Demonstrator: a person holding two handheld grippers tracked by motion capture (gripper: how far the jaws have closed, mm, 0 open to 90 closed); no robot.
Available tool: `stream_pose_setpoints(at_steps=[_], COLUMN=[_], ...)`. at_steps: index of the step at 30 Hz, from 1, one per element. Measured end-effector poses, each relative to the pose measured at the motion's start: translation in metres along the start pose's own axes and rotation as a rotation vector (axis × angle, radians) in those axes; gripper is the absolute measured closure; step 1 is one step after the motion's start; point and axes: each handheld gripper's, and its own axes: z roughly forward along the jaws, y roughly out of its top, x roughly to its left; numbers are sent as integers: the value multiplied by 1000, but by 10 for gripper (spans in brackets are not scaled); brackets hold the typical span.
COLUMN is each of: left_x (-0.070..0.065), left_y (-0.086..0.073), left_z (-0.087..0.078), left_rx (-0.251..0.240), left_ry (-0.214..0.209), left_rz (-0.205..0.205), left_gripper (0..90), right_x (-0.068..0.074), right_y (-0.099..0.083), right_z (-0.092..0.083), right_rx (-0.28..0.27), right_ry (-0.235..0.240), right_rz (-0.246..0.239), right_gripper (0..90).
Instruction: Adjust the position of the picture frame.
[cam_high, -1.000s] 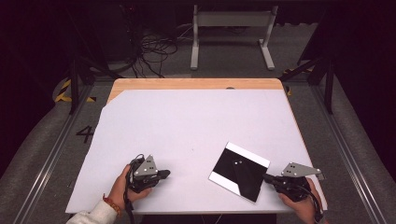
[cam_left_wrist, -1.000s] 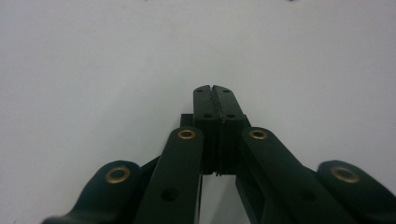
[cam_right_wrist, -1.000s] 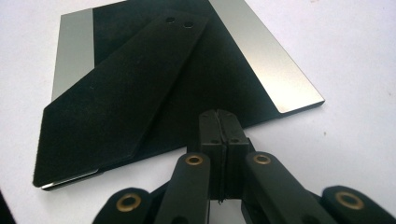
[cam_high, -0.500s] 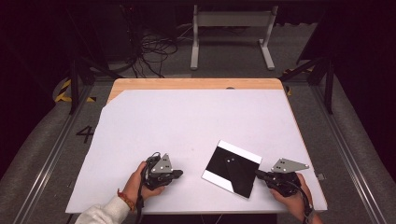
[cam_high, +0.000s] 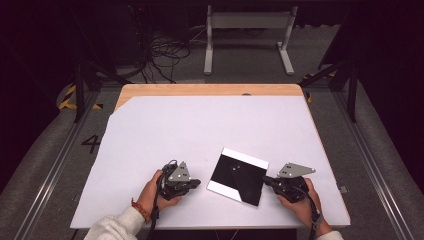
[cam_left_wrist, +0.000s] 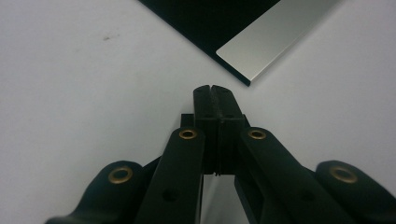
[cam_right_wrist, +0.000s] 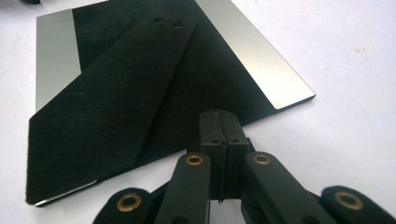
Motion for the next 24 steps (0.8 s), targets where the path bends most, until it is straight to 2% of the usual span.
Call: stream_pose_setpoints(at_steps=[2,14,24], left_x=[2,2,0], left_y=[-2,-3,-5], left_z=[-2,-3,-4], left_rx=[-3,-5,-2], left_ry=[6,5,3], left_rz=[-18,-20,-16], left_gripper=[899,899,898], right_x=[1,8,10], right_y=[4,20,22], right_z=[5,23,23], right_rx=[1,5,3], right_ry=[2,7,9], right_rz=[2,-20,-41], right_gripper=[900,900,900])
